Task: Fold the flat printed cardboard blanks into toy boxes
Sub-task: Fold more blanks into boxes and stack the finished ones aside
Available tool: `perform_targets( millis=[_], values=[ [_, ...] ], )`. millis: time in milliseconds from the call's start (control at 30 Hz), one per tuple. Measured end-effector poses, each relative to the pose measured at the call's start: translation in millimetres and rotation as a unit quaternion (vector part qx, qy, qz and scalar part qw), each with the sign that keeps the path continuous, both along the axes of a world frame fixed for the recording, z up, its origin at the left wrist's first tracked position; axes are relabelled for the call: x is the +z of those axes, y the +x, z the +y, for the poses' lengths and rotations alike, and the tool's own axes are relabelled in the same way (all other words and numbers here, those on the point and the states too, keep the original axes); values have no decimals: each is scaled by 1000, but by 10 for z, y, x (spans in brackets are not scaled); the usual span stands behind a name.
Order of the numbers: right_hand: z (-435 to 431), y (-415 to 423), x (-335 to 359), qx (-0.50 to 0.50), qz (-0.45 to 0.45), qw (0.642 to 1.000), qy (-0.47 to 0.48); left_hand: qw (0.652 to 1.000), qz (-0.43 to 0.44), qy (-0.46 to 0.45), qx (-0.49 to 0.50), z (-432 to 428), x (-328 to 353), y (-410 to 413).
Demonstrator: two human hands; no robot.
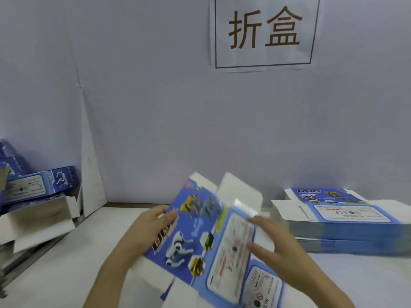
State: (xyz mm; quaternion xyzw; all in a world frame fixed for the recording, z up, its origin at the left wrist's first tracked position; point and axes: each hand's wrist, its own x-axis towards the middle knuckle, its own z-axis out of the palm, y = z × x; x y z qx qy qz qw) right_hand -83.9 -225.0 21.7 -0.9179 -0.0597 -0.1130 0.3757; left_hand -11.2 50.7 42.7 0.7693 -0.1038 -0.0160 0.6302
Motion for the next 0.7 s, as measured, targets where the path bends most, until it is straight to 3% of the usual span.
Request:
perform_targets(
  millis=[100, 167, 333, 467, 700],
  values=[
    [27, -13, 82, -72, -45, 993, 79, 991, -55, -115, 38, 14, 137, -97],
    [112, -33, 165, -35, -33, 978, 203, 981, -101, -164, 34, -94, 194, -162],
    [224, -115, 299, 13, -130, 910, 394, 974, -165, -153, 5, -476, 215, -279],
    [186, -159, 369, 12, -178, 906, 383, 973, -177, -148, 11, -662, 189, -350],
    [203, -202, 408, 35, -133, 923, 360, 975, -168, -140, 32, -693, 181, -355]
  ],
)
